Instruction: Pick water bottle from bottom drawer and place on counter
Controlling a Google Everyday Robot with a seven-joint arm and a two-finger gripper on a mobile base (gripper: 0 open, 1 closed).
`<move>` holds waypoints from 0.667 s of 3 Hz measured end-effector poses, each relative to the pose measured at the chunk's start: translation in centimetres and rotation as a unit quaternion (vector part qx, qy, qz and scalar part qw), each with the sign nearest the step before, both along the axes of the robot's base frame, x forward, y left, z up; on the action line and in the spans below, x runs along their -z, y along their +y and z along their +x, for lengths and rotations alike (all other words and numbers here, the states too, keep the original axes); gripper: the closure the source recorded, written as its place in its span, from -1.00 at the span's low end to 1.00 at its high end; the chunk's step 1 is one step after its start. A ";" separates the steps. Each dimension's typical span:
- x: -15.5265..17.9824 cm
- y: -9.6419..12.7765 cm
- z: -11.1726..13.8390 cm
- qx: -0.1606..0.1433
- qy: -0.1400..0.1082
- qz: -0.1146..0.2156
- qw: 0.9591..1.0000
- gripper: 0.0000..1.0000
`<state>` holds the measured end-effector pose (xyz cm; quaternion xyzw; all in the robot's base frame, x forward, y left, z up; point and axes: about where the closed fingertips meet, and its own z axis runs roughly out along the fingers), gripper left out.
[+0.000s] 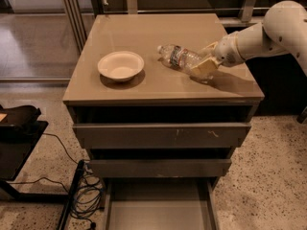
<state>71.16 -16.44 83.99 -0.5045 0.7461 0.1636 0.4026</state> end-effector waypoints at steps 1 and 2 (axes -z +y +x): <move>0.0 0.0 0.0 0.000 0.000 0.000 1.000 -0.77; 0.0 0.0 0.0 0.000 0.000 0.000 1.000 -1.00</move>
Offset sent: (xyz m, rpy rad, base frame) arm 0.0000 0.0000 0.0000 0.0000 0.0000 0.0000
